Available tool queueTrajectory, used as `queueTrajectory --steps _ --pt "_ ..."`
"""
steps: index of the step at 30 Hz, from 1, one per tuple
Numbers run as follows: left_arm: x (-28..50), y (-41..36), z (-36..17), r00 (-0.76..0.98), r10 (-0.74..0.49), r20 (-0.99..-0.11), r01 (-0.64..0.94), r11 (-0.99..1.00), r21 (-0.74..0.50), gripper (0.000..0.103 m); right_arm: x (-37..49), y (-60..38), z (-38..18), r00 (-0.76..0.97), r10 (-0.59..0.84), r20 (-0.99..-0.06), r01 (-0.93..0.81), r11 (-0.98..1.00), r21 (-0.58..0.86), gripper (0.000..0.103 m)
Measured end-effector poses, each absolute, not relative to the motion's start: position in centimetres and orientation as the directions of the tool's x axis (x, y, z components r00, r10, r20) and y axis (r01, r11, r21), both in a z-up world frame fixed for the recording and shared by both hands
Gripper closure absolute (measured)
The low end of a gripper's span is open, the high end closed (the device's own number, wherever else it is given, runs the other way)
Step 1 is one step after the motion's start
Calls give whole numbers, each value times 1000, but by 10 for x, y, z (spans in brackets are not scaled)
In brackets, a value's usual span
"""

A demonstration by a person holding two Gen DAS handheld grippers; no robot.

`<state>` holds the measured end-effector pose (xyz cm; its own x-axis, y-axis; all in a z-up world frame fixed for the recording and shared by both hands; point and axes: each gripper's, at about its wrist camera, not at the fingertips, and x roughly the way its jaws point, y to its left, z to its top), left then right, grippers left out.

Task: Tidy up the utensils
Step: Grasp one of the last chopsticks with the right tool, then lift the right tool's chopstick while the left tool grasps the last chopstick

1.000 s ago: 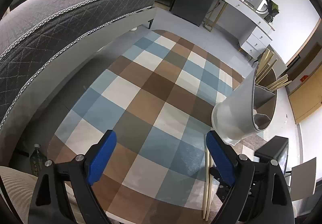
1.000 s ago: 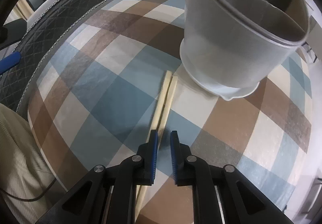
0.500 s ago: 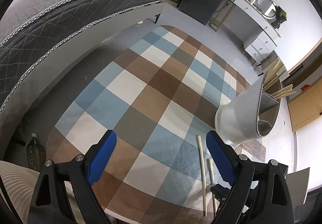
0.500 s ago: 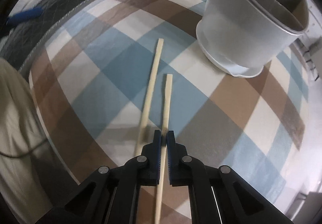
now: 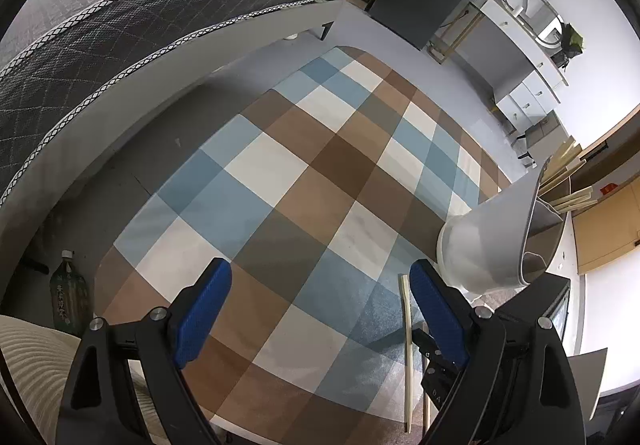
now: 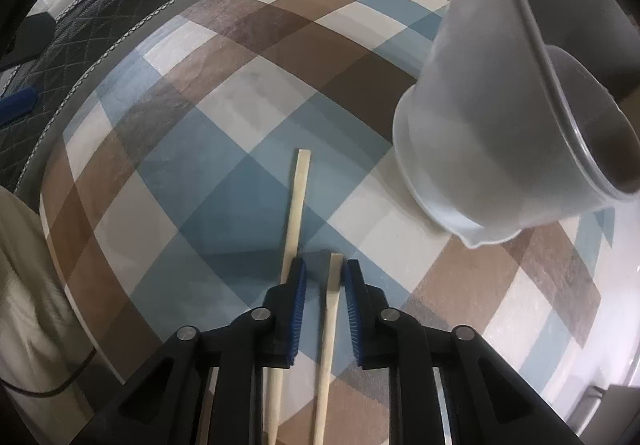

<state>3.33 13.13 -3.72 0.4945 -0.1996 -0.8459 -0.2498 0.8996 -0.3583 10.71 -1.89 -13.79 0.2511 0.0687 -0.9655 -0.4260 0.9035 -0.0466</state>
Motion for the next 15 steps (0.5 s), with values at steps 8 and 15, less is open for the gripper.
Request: queueTrajectory --steps 8,15 --pt "38 130 -47 461 -193 -866 -260 904 -340 16 101 -29 -135 314 114 -943 -370 929 -11 98" --pt "40 110 -57 421 -188 -887 -211 931 -298 16 82 -73 -92 478 244 -844 -229 962 148 98"
